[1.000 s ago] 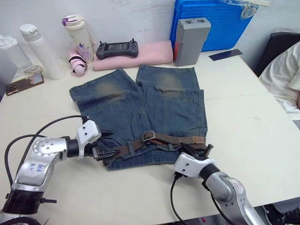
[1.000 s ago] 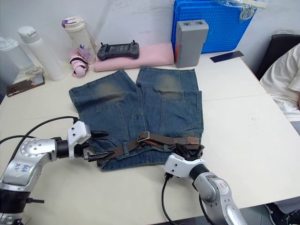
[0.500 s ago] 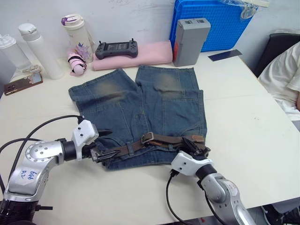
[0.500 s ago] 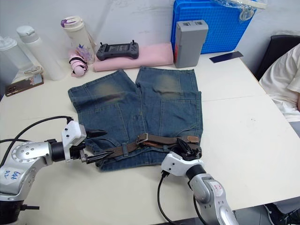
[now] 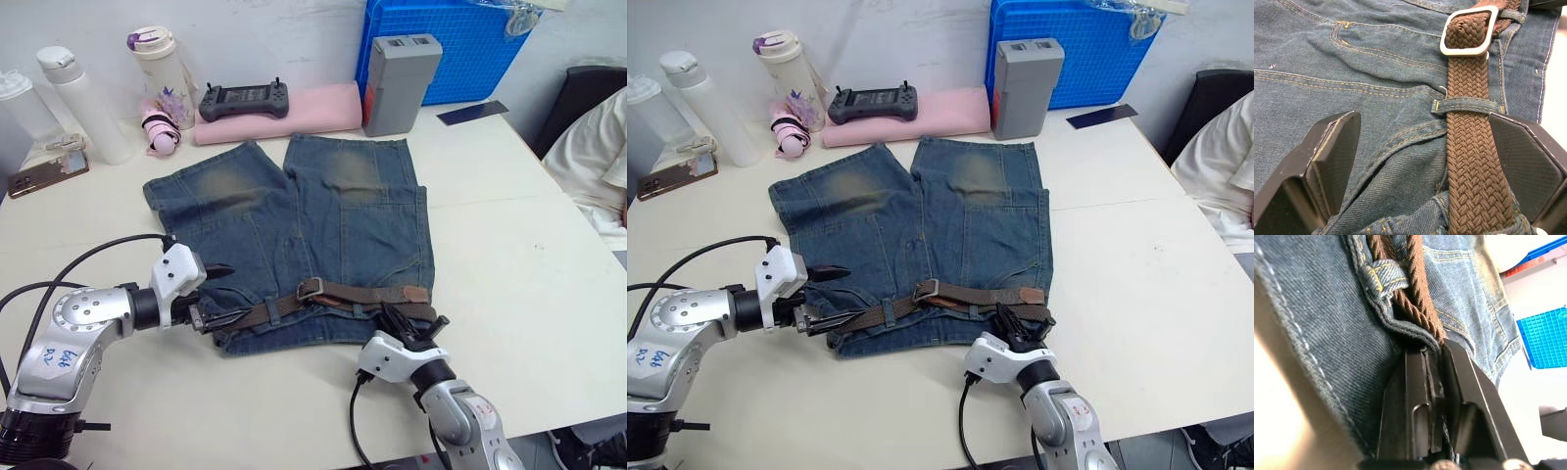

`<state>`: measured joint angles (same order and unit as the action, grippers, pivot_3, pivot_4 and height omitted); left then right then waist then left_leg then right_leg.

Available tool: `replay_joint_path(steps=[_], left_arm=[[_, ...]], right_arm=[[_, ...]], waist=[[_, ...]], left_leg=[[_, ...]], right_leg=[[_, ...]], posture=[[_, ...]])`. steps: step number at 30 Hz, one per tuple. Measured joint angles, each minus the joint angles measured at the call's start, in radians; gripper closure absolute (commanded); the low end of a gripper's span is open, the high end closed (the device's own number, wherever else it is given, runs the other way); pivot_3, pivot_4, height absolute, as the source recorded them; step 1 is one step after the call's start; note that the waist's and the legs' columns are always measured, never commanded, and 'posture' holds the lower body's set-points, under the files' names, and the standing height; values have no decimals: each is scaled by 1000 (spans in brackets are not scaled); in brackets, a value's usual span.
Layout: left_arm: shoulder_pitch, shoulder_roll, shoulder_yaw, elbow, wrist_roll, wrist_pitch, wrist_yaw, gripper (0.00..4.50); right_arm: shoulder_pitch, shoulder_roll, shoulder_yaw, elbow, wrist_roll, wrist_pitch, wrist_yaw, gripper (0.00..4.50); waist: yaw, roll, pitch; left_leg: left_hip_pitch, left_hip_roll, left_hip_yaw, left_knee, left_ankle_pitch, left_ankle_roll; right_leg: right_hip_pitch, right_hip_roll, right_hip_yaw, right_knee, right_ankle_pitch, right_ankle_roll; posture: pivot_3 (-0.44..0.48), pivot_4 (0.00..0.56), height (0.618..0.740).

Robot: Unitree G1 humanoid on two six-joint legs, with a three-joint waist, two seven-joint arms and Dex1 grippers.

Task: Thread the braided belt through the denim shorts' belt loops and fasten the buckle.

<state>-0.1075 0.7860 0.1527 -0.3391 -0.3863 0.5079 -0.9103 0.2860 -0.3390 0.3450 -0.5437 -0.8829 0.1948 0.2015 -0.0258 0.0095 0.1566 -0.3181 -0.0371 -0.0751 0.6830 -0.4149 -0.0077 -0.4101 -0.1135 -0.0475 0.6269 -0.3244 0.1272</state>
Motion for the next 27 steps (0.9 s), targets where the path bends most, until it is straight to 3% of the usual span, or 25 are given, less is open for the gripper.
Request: replay_joint_path(steps=[6,12,23,27], left_arm=[[0,0,-7,0,0,6,1,0],[0,0,-8,0,0,10,0,0],[-6,0,-19,0,-1,16,-3,0],[-9,-1,-42,0,-1,13,-9,0]], right_arm=[[7,5,-4,-2,0,1,0,4461],[43,29,-42,-43,3,2,-16,2187],[129,33,-77,-96,-18,5,-16,2187],[134,43,-78,-97,-21,26,-4,3336]], waist=[[0,0,0],[2,0,0],[7,0,0],[9,0,0]], left_leg=[[0,0,0,0,0,0],[0,0,0,0,0,0],[0,-1,0,0,0,0],[0,-1,0,0,0,0]], right_leg=[[0,0,0,0,0,0],[0,0,0,0,0,0],[0,0,0,0,0,0],[0,0,0,0,0,0]], posture=[[0,150,740],[0,150,740],[0,150,740],[0,150,740]])
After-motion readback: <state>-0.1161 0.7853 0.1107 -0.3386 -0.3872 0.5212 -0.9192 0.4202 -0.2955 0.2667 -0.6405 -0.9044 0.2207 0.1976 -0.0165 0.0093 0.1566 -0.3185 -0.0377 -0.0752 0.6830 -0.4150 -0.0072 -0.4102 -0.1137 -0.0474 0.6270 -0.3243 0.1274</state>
